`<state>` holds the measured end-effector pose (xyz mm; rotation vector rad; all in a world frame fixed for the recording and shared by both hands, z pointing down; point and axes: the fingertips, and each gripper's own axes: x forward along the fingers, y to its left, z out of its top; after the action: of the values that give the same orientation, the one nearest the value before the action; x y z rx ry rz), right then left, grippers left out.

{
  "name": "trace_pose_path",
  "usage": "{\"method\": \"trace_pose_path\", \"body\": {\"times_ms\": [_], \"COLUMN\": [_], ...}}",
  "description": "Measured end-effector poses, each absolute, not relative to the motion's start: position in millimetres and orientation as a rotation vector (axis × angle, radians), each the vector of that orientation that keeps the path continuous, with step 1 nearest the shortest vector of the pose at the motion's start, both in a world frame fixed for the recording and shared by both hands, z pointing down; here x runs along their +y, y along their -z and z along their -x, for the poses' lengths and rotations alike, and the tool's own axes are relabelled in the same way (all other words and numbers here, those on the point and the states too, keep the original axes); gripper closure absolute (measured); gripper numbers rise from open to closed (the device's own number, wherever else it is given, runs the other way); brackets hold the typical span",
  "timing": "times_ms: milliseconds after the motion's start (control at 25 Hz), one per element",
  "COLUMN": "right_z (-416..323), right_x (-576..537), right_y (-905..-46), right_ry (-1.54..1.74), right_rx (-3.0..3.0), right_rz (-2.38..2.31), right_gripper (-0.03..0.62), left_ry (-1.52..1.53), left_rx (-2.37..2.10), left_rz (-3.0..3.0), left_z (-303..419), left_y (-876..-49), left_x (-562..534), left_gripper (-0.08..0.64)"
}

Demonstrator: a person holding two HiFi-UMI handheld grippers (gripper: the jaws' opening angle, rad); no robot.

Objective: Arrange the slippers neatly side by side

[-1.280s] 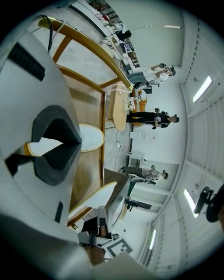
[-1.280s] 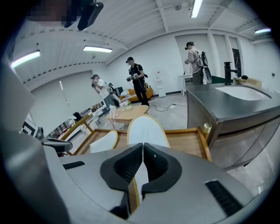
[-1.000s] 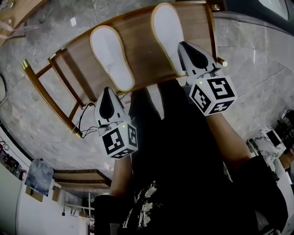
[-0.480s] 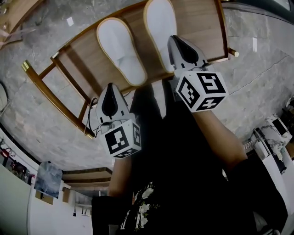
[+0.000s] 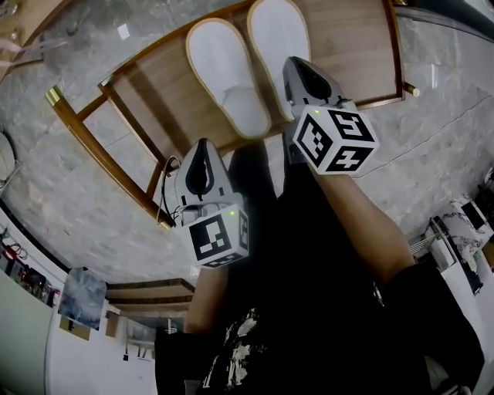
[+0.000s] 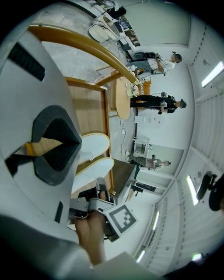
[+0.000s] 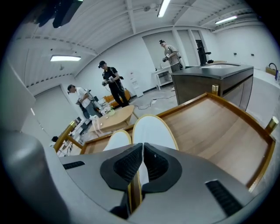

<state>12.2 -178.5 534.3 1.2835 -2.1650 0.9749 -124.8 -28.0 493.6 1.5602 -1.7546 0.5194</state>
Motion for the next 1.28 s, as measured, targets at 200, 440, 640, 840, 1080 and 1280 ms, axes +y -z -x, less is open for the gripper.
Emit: {"method": "trace_pose_path", "body": {"times_ms": [200, 440, 640, 840, 1080, 1280], "right_z": [3, 3, -1, -15, -20, -22], "right_x": [-173, -173, -171, -156, -123, -100], "right_y": [-535, -522, -490, -429, -378, -351], "right_ry": [-0.917, -0.824, -0.690, -0.543, -0.490, -0.413], "right_rx": [-2.216, -2.269, -2.350, -2.461, -2.620, -2.737], "right_rz": [-1.217, -1.232, -1.237, -1.215, -1.033, -0.803], "right_gripper": [0.581, 0.463, 0.516, 0.591, 0.592, 0.594], "left_ry": [-0.507, -0.513, -0.505, -0.472, -0.490, -0.484], "left_rx": [-1.771, -1.810, -1.854, -1.931, -2.071, -2.166], "left_rz": [-1.554, -1.545, -1.530, -1.483, -1.372, -1.288], "left_z": [131, 144, 159, 166, 165, 137], "left_y": [-490, -482, -471, -441, -407, -379], "left_x": [-21, -5, 14, 40, 72, 94], "left_gripper": [0.557, 0.557, 0.557, 0.557, 0.557, 0.557]}}
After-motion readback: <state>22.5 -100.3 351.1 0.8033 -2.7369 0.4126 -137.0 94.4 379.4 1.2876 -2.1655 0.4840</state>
